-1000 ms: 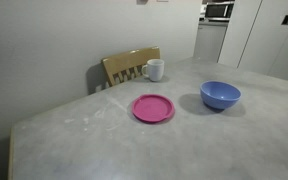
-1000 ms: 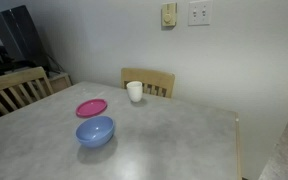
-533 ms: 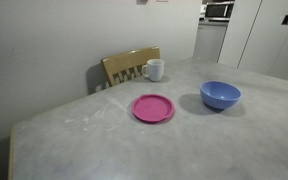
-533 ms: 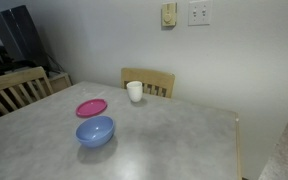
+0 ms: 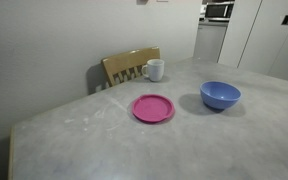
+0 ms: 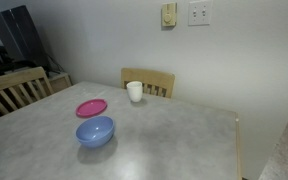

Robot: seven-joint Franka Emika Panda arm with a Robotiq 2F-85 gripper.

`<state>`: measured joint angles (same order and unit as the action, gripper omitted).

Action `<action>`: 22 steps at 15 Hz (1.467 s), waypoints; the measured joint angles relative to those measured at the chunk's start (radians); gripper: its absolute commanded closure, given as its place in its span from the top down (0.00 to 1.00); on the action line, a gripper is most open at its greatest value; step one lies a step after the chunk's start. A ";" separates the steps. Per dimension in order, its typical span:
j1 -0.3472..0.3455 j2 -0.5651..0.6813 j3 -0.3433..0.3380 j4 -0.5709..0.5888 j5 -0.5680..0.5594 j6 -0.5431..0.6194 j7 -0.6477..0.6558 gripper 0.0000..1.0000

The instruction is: Put the pink plate on top of the blue bowl

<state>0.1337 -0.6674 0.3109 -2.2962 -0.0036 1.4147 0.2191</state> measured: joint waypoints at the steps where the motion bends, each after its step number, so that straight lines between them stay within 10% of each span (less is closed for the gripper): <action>1: 0.001 0.003 0.000 0.000 -0.002 0.004 -0.003 1.00; 12: 0.093 0.194 -0.084 -0.090 -0.149 0.438 -0.418 1.00; 22: 0.142 0.417 -0.253 -0.160 0.024 0.769 -0.895 1.00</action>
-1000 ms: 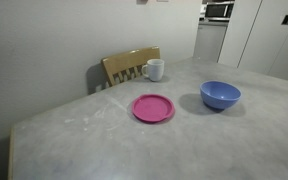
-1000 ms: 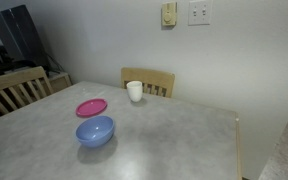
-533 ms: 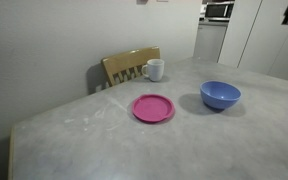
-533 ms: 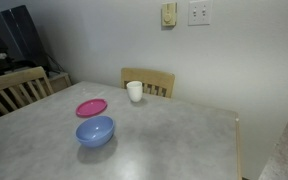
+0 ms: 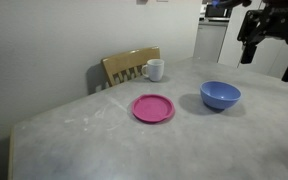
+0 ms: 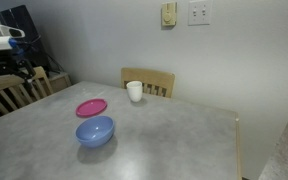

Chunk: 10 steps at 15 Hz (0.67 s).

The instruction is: Put the pink plate on top of the blue bowl

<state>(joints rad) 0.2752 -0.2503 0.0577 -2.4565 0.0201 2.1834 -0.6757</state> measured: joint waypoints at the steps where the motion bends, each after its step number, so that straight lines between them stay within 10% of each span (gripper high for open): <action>1: 0.002 0.000 0.000 0.000 0.000 0.000 0.000 1.00; 10: 0.000 0.035 0.003 -0.009 -0.045 0.175 -0.023 1.00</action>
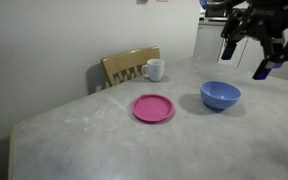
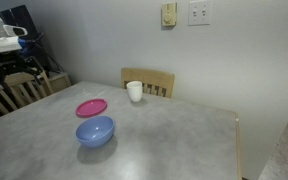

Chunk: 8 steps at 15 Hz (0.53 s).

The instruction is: Put the pink plate on top of the blue bowl

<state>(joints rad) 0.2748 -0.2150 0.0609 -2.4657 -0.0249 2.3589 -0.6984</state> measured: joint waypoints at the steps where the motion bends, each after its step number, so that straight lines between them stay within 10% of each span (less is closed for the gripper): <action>1: -0.003 0.018 0.000 -0.001 -0.026 0.061 -0.009 1.00; 8: -0.049 0.185 -0.001 0.046 -0.129 0.328 -0.174 1.00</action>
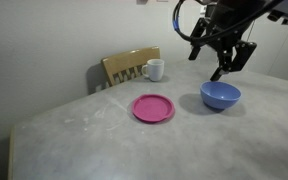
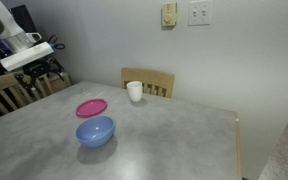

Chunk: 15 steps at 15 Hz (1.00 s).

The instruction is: Put the pink plate on top of the blue bowl

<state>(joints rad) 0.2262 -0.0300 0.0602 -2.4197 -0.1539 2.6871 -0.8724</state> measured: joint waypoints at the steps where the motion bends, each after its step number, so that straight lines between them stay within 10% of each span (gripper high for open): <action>1: -0.008 0.030 0.000 0.018 0.006 0.017 -0.036 1.00; 15: -0.198 0.424 0.157 0.351 0.158 0.023 -0.429 1.00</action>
<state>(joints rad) 0.0284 0.3942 0.2168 -2.0688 0.0037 2.7103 -1.3010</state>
